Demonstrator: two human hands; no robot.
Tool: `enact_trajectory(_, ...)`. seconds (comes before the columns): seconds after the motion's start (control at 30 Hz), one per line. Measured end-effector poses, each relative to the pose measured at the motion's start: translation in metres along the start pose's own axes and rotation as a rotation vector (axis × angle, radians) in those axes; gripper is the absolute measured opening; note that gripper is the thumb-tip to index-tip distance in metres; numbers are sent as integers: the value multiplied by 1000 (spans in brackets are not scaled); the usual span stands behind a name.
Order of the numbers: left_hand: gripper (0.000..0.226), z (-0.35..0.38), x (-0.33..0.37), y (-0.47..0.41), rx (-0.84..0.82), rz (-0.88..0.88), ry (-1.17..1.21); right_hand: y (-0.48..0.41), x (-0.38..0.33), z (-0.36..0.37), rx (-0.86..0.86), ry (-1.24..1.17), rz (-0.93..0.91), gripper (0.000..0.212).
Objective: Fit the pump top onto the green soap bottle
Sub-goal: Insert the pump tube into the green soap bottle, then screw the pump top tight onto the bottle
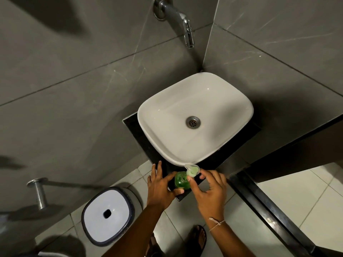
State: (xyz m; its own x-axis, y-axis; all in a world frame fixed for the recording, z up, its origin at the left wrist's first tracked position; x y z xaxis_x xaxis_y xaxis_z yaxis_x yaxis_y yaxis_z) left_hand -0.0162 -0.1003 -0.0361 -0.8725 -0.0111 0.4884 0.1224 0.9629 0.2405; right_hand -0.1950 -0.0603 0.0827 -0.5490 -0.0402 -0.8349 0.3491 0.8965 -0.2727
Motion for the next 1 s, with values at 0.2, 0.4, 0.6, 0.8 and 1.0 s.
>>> enact_trajectory(0.2,72,0,0,0,11,16,6,7,18,25,-100,56,39,36)
enact_trajectory(0.4,72,2,-1,0,-9,15,-2,16,32,29,-113,124,64,32)
enact_trajectory(0.6,71,3,-2,1,18,15,10,12,33,34,-126,197,114,32)
enact_trajectory(0.8,68,1,-1,1,34,20,24,16,36,39,-155,168,161,48)
enact_trajectory(1.0,69,1,0,1,20,16,-9,12,42,40,-123,82,226,31)
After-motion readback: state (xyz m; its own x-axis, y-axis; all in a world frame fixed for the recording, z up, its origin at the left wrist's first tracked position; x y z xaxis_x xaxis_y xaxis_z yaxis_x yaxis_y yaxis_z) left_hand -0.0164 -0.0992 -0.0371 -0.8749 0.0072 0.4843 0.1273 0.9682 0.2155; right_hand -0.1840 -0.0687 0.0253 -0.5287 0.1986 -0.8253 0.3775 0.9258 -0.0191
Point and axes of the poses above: each hand's wrist, its own y-axis away from the middle knuckle, its own z-axis out of the palm, x = y × z, the point moved 9 cm from there along -y, towards the middle knuckle, and after that the axes turned 5 degrees about -y, right-handed, at the moved point
